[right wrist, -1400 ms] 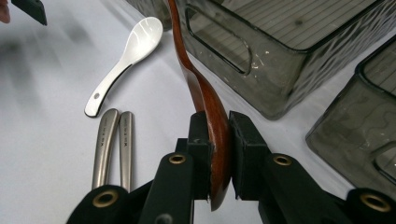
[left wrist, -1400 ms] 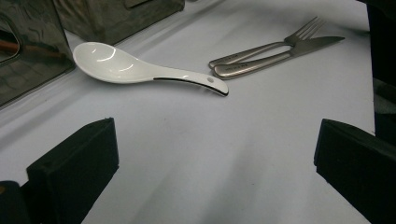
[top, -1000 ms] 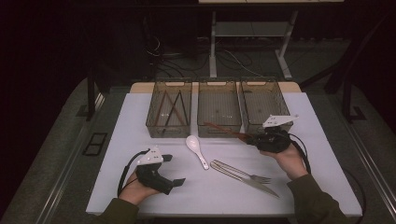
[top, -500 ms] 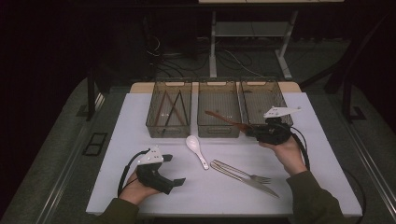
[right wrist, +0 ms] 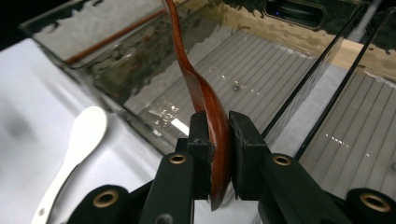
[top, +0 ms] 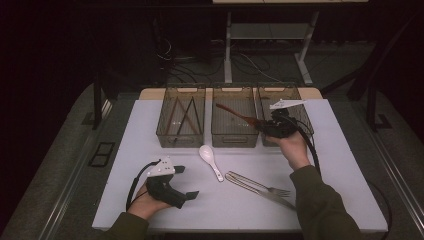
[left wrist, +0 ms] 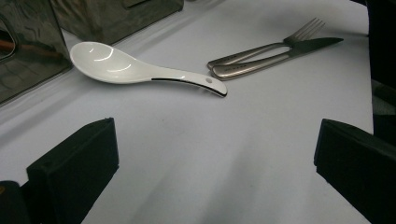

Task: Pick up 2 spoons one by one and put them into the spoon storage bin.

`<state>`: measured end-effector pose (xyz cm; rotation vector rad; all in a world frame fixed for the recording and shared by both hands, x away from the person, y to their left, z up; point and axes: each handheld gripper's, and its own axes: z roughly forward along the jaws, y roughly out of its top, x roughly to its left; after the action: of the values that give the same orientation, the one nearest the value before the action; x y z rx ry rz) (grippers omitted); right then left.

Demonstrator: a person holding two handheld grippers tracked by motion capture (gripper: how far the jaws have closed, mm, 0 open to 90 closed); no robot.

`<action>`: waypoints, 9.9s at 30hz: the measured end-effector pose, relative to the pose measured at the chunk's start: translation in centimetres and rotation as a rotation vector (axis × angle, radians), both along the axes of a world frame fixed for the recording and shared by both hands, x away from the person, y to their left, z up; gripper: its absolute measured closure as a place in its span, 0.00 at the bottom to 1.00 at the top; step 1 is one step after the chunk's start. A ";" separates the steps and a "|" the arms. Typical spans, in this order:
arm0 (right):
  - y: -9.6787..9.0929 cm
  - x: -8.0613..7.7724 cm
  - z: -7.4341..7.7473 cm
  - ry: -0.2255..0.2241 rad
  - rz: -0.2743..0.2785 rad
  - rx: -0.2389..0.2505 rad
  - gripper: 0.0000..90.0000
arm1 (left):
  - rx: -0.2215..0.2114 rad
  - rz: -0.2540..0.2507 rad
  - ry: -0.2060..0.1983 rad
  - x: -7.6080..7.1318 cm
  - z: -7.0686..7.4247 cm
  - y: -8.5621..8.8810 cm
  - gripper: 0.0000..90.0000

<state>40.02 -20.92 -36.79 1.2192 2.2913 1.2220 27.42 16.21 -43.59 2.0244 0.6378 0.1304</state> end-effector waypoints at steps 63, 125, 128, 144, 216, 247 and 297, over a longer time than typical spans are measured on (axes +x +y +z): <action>-6.1 -6.6 -3.2 0.001 0.077 0.163 0.22 | 0.009 0.005 -0.002 -0.1 0.0 -0.1 0.04; -8.8 -13.7 -6.7 -0.054 0.097 0.051 0.14 | 0.250 -0.017 -0.016 5.3 -1.1 -10.3 0.99; -8.9 -13.7 -6.6 -0.053 0.094 0.051 0.14 | 0.270 -0.019 -0.007 5.0 -0.9 -10.1 0.99; -8.9 -13.7 -6.6 -0.059 0.093 0.047 0.14 | 0.270 -0.008 -0.031 4.6 -0.4 -8.5 0.98; -8.9 -13.7 -6.7 -0.065 0.095 0.015 0.14 | 0.318 0.075 -0.022 2.3 1.5 2.1 0.75; -8.7 -13.7 -6.8 -0.063 0.102 0.012 0.14 | 0.425 -0.019 -0.091 1.4 0.5 1.8 0.65; -7.6 -13.7 -7.1 -0.035 0.121 0.048 0.04 | 0.372 0.045 -0.116 3.9 3.0 -0.5 0.90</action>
<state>26.35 -28.51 -43.90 1.0797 2.3525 1.3364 31.34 15.73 -40.61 2.3382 0.6199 0.4174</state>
